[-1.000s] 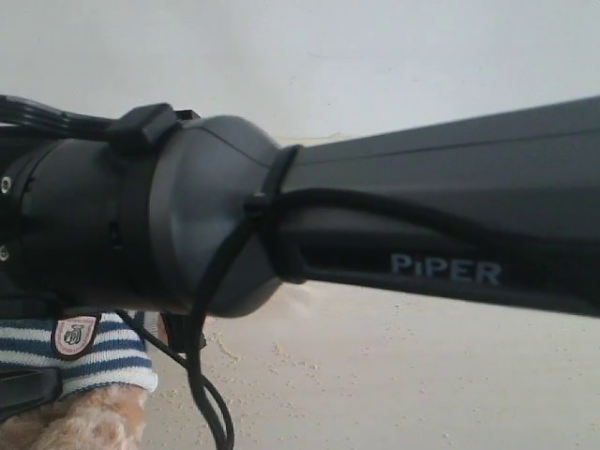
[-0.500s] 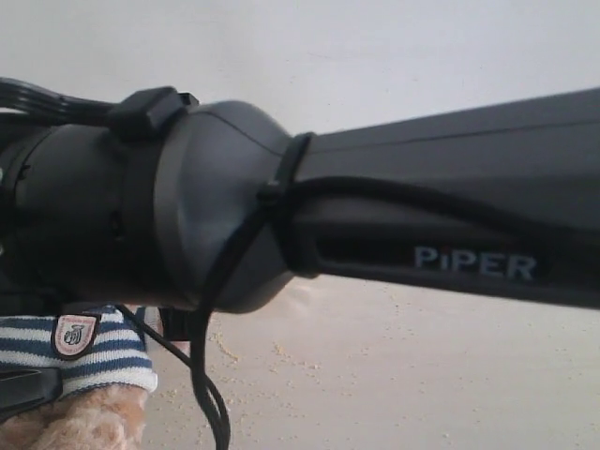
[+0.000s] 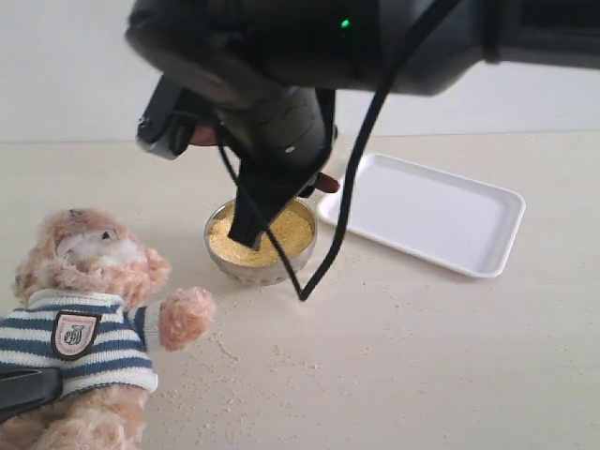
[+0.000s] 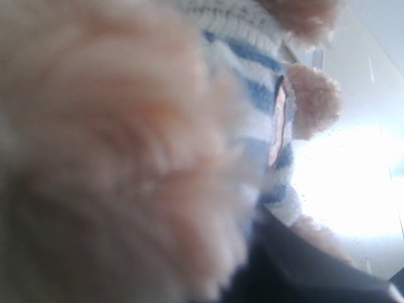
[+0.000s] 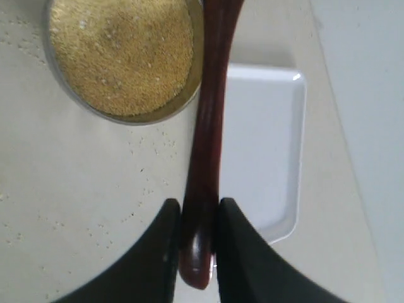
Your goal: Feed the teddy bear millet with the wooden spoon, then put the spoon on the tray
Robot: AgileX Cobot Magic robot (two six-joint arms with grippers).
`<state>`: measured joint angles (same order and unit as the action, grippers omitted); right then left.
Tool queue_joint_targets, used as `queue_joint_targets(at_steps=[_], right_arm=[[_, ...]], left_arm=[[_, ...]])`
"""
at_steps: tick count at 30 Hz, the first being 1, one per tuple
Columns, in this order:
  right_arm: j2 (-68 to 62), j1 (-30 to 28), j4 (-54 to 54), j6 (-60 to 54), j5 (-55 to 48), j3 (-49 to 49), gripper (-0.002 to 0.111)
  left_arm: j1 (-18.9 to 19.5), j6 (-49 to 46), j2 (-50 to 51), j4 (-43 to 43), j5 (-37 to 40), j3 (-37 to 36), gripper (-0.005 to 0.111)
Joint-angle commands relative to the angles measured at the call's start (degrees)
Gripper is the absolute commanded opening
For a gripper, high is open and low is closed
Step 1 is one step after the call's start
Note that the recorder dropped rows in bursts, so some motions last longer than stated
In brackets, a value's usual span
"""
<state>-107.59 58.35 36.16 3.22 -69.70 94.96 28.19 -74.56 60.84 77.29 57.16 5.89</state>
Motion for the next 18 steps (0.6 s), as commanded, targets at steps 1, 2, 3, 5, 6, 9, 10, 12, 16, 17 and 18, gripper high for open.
queue_joint_targets(at_steps=[1,2,3,5,6,9,10,12,16,17,18], right_arm=[[1.19,-4.75,-5.84,-0.89,-0.27,-0.19,0.0],[1.19,-5.33,-6.88,-1.12,-0.27,-0.19,0.0],[1.19,-5.83,-7.47,-1.64,-0.27,-0.23,0.0],[1.19,-5.83,-7.62,-2.61,-0.27,-0.33,0.0],[1.19,-5.83,-7.32,-3.22,-0.27,-0.33,0.0],[1.19,-5.83,-7.34,-3.53,-0.27,-0.33,0.0],[1.19,-5.83,-7.34,-3.53,-0.27,-0.33,0.0],[1.19,-5.83,-7.34,-3.22,-0.27,-1.41,0.0],[1.3,-6.53,-7.34,-2.57,-0.27,-6.75,0.0],[1.56,-6.88,-7.34,-2.41,-0.27,-8.62,0.0],[1.94,-7.33,-7.34,-1.57,-0.27,-10.63,0.0]], left_arm=[[0.18,-0.46,-0.41,1.33,1.26,-0.01,0.005],[0.18,-0.46,-0.41,1.33,1.26,-0.01,0.005],[0.18,-0.46,-0.41,1.33,1.26,-0.01,0.005],[0.18,-0.46,-0.41,1.33,1.26,-0.01,0.005],[0.18,-0.46,-0.41,1.33,1.26,-0.01,0.005],[0.18,-0.46,-0.41,1.33,1.26,-0.01,0.005],[0.18,-0.46,-0.41,1.33,1.26,-0.01,0.005],[0.18,-0.46,-0.41,1.33,1.26,-0.01,0.005],[0.18,-0.46,-0.41,1.33,1.26,-0.01,0.005],[0.18,-0.46,-0.41,1.33,1.26,-0.01,0.005],[0.18,-0.46,-0.41,1.33,1.26,-0.01,0.005]])
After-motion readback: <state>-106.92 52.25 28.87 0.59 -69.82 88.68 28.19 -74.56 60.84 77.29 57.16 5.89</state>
